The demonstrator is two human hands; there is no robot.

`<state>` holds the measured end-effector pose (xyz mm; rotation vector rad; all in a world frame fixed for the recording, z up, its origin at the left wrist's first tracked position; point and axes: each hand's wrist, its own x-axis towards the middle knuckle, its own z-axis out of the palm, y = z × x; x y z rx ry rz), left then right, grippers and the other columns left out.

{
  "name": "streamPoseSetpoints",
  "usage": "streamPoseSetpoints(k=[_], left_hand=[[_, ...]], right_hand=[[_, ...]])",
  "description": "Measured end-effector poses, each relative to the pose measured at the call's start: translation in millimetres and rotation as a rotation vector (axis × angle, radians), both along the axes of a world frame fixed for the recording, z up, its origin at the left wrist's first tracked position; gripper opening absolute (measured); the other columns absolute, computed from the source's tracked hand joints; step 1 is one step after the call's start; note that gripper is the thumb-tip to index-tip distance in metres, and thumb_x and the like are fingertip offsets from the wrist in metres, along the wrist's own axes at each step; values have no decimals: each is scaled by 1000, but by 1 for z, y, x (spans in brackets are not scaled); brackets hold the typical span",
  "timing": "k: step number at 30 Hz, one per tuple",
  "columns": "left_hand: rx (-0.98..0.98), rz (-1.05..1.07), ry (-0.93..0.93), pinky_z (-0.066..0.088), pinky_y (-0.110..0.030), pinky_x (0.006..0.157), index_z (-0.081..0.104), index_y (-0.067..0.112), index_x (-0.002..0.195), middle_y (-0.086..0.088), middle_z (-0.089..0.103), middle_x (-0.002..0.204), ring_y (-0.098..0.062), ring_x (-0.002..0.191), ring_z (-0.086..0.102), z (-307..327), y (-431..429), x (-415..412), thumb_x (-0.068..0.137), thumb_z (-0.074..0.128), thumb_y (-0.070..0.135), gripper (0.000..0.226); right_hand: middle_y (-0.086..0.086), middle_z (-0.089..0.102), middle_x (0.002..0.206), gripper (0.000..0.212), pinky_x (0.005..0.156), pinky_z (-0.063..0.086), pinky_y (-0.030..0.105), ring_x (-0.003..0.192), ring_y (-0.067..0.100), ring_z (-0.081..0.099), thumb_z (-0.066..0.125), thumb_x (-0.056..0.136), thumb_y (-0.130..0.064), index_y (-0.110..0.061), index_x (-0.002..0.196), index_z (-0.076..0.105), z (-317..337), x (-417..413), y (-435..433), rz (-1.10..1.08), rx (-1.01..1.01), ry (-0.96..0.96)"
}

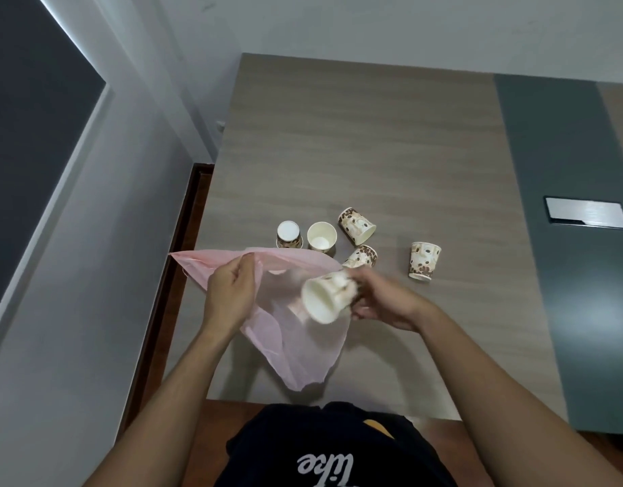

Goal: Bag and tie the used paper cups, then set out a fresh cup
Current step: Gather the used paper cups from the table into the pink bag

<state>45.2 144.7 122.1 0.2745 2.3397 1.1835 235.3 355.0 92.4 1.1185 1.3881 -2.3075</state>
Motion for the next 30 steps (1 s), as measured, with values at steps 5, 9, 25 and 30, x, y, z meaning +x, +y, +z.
streamPoseSetpoints(k=[5,9,25,30], left_hand=[[-159,-121,-78,47,-36,75,72,1,90,-17,77,89,-37,92,70,0,-11,-5,112,47,40,51],[-194,-113,-106,54,-39,83,76,10,88,-8,79,89,-30,93,72,3,-20,-1,110,46,41,48],[-84,141,-175,46,-38,71,70,-2,88,-25,73,83,-30,75,62,-14,-46,-6,105,52,45,53],[-29,138,-266,43,-34,68,68,3,86,-17,60,71,-21,69,59,-5,-49,0,110,53,39,46]], right_hand=[[-1,78,95,34,81,66,40,74,17,74,74,101,-45,-14,115,76,-15,-46,-68,228,331,-54],[-6,77,132,53,108,58,48,118,21,75,73,95,-60,-27,136,68,-31,-65,-110,367,606,-35],[8,80,105,25,87,58,42,93,27,75,62,107,-31,-11,105,76,-38,-17,7,79,774,-319],[10,72,87,55,85,54,40,86,33,69,58,98,-62,-8,93,67,-98,-19,-3,36,711,-549]])
